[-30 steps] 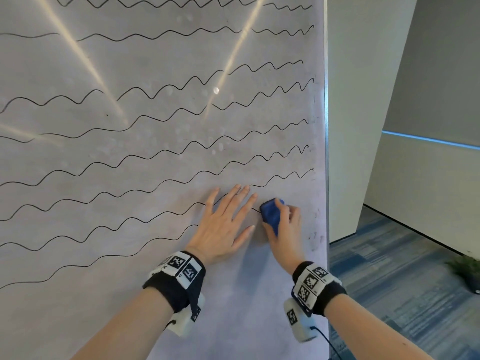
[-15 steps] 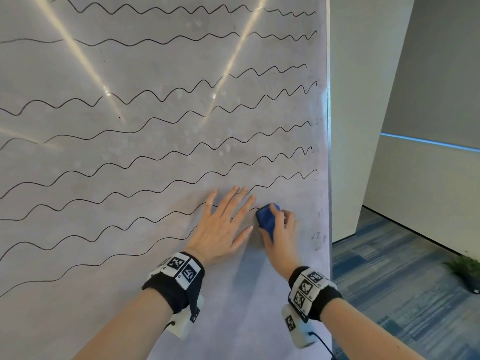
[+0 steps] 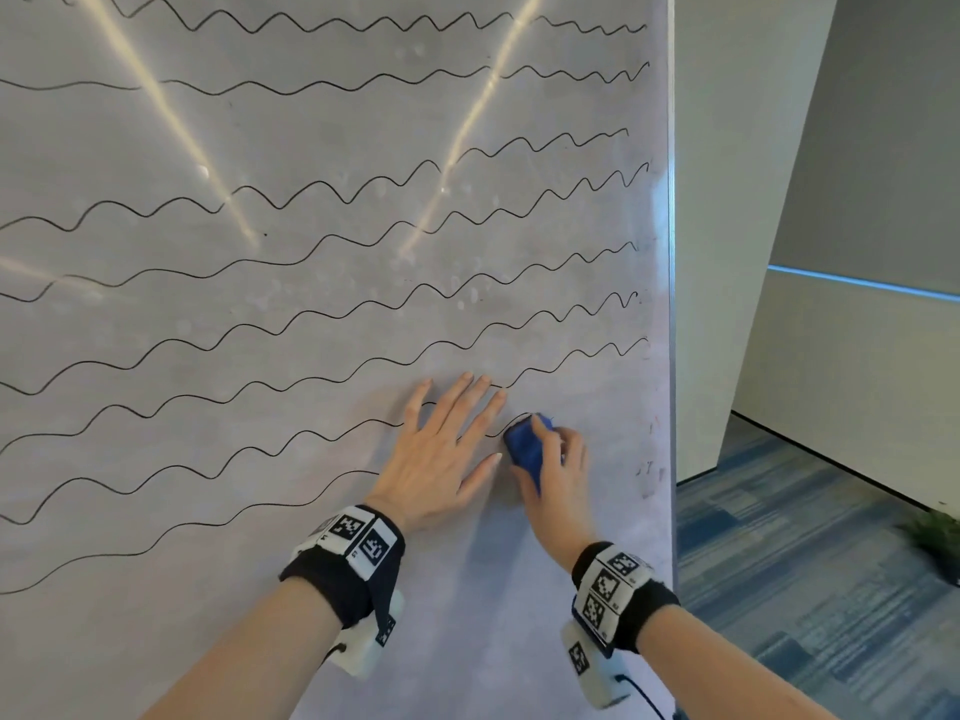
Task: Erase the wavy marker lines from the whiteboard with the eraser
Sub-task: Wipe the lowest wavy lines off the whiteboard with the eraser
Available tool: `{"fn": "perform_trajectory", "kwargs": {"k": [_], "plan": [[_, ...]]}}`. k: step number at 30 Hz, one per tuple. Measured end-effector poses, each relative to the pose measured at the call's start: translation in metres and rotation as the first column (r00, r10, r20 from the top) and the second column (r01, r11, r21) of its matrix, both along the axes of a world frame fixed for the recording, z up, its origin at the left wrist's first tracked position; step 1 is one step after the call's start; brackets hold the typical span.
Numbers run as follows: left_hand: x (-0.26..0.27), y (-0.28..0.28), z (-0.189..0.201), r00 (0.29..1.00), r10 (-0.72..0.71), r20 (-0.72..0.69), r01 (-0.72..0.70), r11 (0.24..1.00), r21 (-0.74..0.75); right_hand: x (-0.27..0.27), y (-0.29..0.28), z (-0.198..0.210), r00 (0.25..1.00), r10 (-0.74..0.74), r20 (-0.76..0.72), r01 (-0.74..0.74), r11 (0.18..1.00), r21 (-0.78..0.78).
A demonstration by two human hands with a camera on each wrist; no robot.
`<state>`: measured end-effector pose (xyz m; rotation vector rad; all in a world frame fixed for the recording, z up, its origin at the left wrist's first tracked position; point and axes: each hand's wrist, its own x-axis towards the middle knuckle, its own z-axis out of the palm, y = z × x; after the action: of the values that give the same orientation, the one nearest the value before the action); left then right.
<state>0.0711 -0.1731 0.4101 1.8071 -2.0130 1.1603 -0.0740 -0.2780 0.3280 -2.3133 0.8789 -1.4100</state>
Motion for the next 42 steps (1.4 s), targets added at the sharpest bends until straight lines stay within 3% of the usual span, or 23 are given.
{"fn": "perform_trajectory", "kwargs": {"k": [3, 8, 13, 16, 21, 25, 29, 31, 35, 38, 42], "plan": [[-0.002, 0.0, 0.003, 1.0, -0.008, -0.001, 0.008, 1.0, 0.0, -0.017, -0.011, 0.0, 0.998, 0.031, -0.059, -0.033, 0.999, -0.038], [0.006, 0.011, 0.004, 1.0, -0.001, 0.009, 0.002, 1.0, -0.027, -0.017, -0.031, 0.015, 0.964, -0.184, 0.19, 0.127, 0.952, 0.277], [0.008, 0.013, 0.004, 1.0, -0.011, 0.007, 0.012, 1.0, -0.029, 0.013, 0.012, 0.003, 0.994, -0.036, 0.107, 0.025, 0.994, 0.104], [0.007, 0.017, 0.006, 1.0, -0.009, -0.001, 0.009, 1.0, -0.025, -0.001, 0.002, -0.004, 0.999, -0.004, 0.047, 0.002, 0.999, 0.053], [0.014, 0.032, 0.005, 1.0, -0.006, -0.01, 0.006, 1.0, -0.03, -0.018, -0.023, 0.011, 0.959, -0.211, 0.189, 0.124, 0.913, 0.389], [0.014, 0.035, 0.003, 1.0, -0.004, -0.008, 0.004, 0.999, -0.034, 0.016, 0.007, 0.023, 0.976, -0.125, 0.179, 0.083, 0.971, 0.226], [0.012, 0.037, 0.005, 1.0, 0.005, -0.014, -0.006, 1.0, -0.026, 0.02, 0.027, 0.007, 1.0, -0.011, -0.013, 0.011, 1.0, -0.001], [0.013, 0.041, 0.006, 1.0, 0.01, -0.016, -0.011, 1.0, -0.026, 0.004, 0.016, 0.007, 0.999, -0.003, -0.047, 0.004, 1.0, 0.016], [0.022, 0.051, 0.002, 0.999, 0.037, -0.015, -0.038, 0.999, -0.018, -0.007, -0.015, 0.026, 0.967, -0.206, 0.151, 0.159, 0.948, 0.275], [0.024, 0.053, 0.0, 0.999, 0.036, -0.024, -0.037, 0.999, -0.018, 0.014, -0.004, 0.038, 0.969, -0.192, 0.158, 0.164, 0.971, 0.177], [0.017, 0.048, 0.0, 0.999, 0.015, -0.041, -0.016, 1.0, -0.018, 0.034, 0.039, 0.017, 0.999, -0.025, 0.02, 0.024, 0.999, 0.031]]}}
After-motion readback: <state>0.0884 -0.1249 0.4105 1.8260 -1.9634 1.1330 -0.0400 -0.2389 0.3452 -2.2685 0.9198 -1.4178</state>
